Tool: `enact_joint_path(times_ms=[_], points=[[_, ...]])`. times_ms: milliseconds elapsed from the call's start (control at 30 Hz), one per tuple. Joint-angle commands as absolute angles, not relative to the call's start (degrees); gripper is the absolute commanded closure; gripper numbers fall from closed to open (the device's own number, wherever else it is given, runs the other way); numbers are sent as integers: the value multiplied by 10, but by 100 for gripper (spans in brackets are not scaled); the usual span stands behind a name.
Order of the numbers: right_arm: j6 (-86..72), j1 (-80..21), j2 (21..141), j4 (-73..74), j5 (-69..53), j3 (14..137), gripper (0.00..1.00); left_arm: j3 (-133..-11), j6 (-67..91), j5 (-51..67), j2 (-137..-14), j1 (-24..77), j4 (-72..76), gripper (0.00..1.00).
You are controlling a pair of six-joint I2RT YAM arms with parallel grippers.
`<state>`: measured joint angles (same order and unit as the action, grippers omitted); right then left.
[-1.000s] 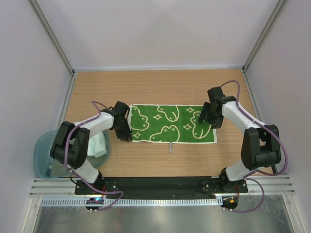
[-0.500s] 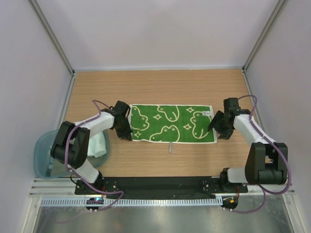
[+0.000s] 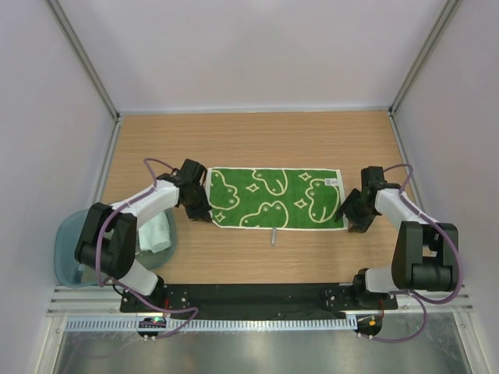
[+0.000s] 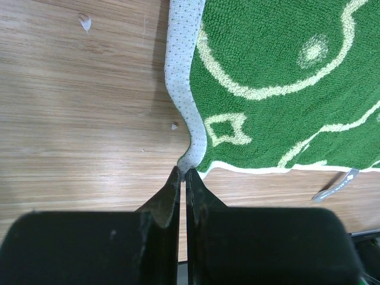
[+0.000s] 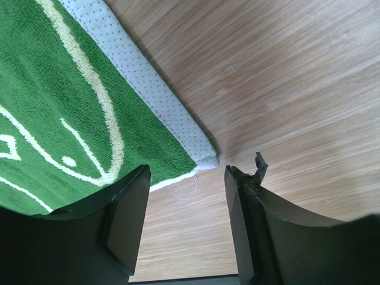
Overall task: Roll the towels
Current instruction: Fold the towel
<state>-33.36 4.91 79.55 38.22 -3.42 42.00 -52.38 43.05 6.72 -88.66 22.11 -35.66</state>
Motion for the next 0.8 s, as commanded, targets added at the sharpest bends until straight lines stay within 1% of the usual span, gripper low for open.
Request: enact_joint_path(times_ms=[0, 33, 100, 133, 300, 367, 400, 500, 767], points=[[-349, 52, 799, 357, -43, 414, 41, -538, 426, 78, -872, 223, -362, 100], [-350, 53, 806, 354, -42, 414, 44, -538, 427, 78, -873, 223, -362, 100], [-348, 54, 815, 348, -39, 414, 47, -539, 427, 80, -872, 222, -362, 100], [-346, 54, 823, 345, -38, 414, 53, -538, 427, 80, -871, 223, -362, 100], [-345, 57, 833, 331, -40, 401, 65, -536, 427, 76, -867, 222, -365, 100], [-346, 57, 831, 329, -44, 398, 73, -534, 428, 76, -867, 223, -365, 100], [-347, 57, 829, 328, -47, 397, 81, -534, 429, 77, -868, 222, -365, 100], [-347, 57, 809, 341, -50, 404, 91, -536, 430, 82, -863, 223, -366, 100], [-332, 57, 754, 413, -85, 444, 92, -559, 433, 82, -820, 222, -413, 100]])
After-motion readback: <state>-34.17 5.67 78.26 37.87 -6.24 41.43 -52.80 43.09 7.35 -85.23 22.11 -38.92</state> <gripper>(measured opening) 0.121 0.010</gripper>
